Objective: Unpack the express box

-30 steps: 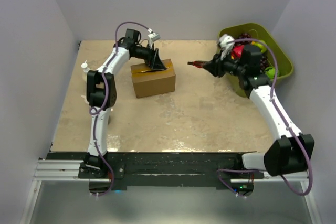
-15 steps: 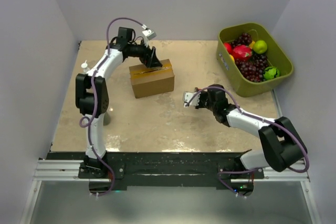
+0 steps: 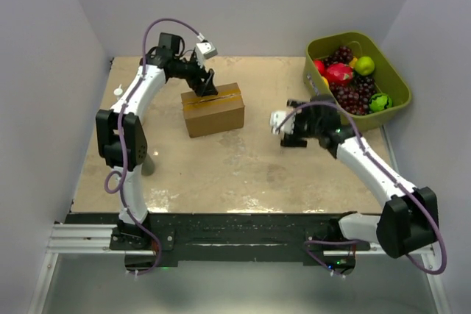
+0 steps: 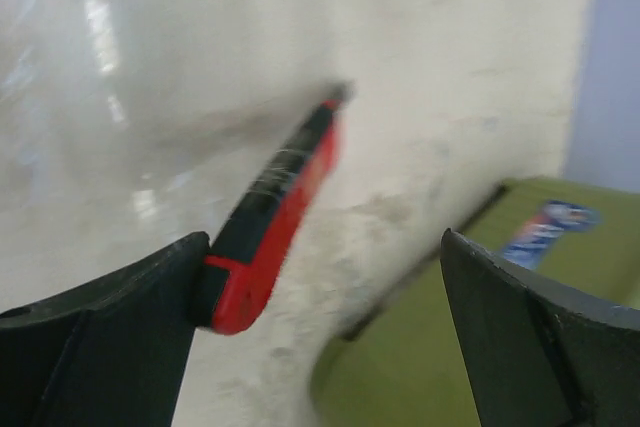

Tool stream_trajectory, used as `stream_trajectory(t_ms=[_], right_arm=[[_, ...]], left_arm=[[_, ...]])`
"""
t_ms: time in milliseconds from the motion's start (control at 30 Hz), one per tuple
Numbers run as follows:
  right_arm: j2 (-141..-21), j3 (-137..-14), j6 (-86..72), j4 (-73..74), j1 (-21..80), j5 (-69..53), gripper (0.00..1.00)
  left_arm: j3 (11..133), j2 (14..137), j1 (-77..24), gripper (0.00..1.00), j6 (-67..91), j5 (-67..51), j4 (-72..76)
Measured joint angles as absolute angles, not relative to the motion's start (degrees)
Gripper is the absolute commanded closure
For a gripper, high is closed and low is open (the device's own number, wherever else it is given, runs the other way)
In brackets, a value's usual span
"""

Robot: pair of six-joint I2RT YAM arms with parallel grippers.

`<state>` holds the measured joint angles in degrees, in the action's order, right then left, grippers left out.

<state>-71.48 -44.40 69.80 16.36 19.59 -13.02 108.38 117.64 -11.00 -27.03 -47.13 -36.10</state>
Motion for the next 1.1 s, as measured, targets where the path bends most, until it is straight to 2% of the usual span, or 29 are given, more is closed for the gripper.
stream_trajectory(t_ms=[233,333,633,733,967,1100], right_arm=[[-80.7,-84.0,40.8,24.0,12.7,-25.0,0.01],[-85.8,-91.8,30.7,23.7,10.5,-29.2,0.01],[-91.1,-86.5,13.8,23.3,11.3,-33.4,0.01],[-92.1,-86.5,14.0,22.4,13.5,-33.4,0.01],[-95.0,-86.8,15.8,17.7,25.8,-32.4,0.01],[-98.5,-86.9,13.8,13.2,27.9,-29.6,0.01]], left_arm=[[111.4,117.6,-10.9,0.09,-36.7,-37.8,-44.6],[112.0,117.6,-10.9,0.1,-40.0,-34.8,-46.3],[112.5,117.9,-10.9,0.12,-44.8,-30.5,-50.5],[113.1,118.4,-10.9,0.13,-45.7,-30.3,-51.0],[115.9,120.7,-10.9,0.13,-49.3,-32.1,-54.2],[116.8,121.2,-10.9,0.13,-50.2,-33.8,-55.8]])
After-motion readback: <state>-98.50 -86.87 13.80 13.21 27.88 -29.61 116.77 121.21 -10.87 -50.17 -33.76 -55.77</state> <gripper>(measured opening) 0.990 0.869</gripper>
